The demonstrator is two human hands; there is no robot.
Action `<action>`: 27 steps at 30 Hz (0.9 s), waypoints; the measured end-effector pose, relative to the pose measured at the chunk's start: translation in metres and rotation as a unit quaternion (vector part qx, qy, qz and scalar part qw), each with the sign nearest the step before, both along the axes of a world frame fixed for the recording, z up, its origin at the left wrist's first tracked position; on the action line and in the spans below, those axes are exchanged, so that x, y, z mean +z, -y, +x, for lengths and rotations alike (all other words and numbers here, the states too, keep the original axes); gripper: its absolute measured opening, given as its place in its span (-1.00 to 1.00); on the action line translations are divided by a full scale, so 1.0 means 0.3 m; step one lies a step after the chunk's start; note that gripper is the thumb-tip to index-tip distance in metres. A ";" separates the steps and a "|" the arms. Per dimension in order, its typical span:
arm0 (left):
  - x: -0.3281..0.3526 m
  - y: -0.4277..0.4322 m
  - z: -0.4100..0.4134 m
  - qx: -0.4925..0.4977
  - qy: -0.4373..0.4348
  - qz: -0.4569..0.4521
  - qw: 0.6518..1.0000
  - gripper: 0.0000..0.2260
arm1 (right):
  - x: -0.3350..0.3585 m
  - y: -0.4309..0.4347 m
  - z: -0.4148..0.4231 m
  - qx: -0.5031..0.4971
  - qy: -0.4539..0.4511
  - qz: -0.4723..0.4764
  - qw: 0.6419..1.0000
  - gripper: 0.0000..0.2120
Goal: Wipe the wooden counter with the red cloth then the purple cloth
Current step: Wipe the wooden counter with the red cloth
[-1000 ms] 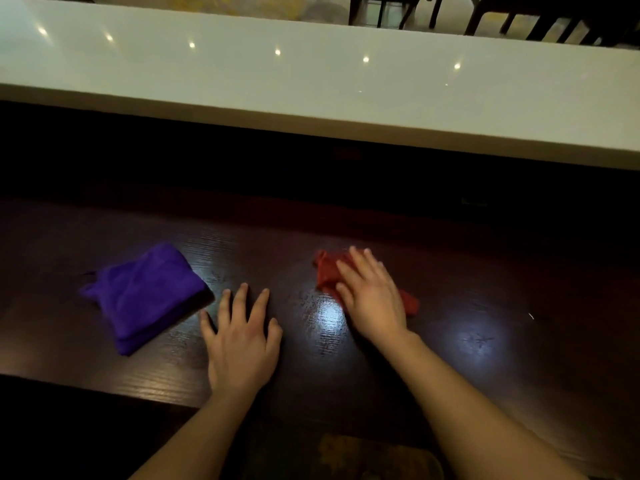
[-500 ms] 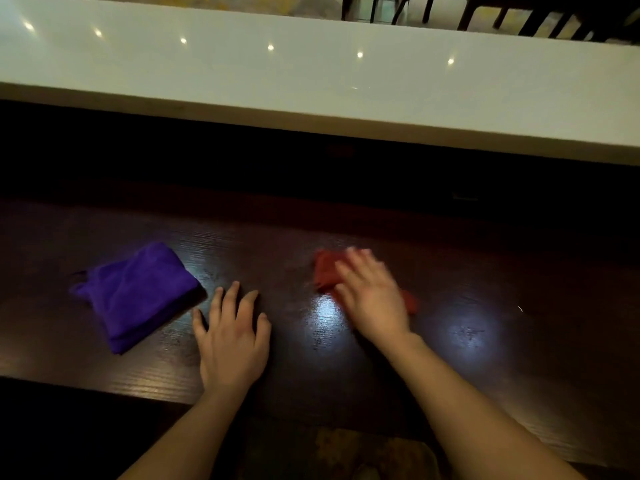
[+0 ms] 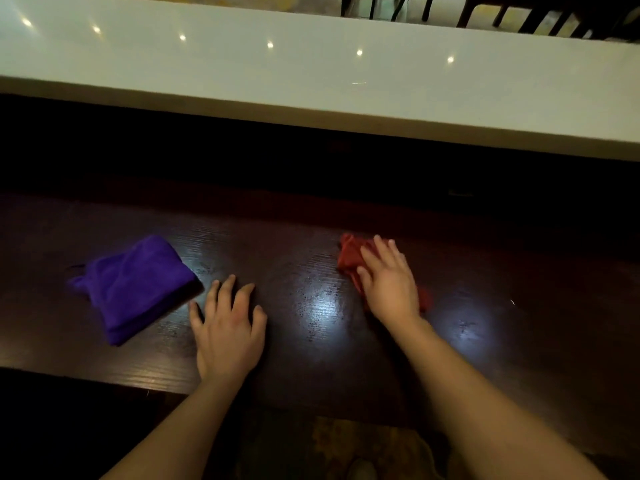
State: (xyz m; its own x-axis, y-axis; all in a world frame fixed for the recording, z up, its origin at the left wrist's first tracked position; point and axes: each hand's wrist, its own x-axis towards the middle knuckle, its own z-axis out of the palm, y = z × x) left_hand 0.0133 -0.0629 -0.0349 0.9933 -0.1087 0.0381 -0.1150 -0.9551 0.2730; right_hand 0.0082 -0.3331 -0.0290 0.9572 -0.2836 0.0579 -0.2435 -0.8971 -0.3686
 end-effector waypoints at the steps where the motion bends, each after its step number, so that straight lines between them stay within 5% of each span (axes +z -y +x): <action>1: 0.003 0.001 0.000 0.001 0.000 -0.003 1.000 -0.55 | 0.009 -0.015 0.052 -0.044 -0.009 0.013 0.999 -0.58; 3: 0.008 0.004 0.001 0.005 -0.004 -0.007 1.000 -0.58 | 0.015 -0.083 0.102 -0.055 -0.011 0.028 0.998 -0.57; 8: 0.010 0.004 0.000 0.005 -0.007 -0.014 1.000 -0.62 | -0.010 -0.256 -0.138 0.211 0.006 0.004 0.977 -0.59; 10: 0.009 0.003 0.002 0.003 -0.008 -0.008 1.000 -0.60 | -0.017 -0.181 -0.276 0.223 0.019 -0.020 0.974 -0.60; 14: -0.006 0.004 0.003 -0.009 -0.019 0.031 0.999 -0.55 | -0.018 0.162 -0.432 0.011 0.028 -0.024 0.999 -0.61; 17: -0.006 0.016 0.001 -0.026 -0.027 0.062 0.997 -0.51 | 0.002 0.327 -0.428 -0.175 0.014 -0.016 0.984 -0.63; 19: -0.005 0.027 -0.006 -0.059 -0.016 0.066 0.996 -0.51 | 0.001 0.296 -0.395 -0.200 0.015 -0.017 0.979 -0.61; 27: 0.028 0.357 -0.112 -0.154 -0.009 -0.007 0.988 -0.42 | -0.031 0.180 -0.469 0.094 0.014 -0.066 0.993 -0.58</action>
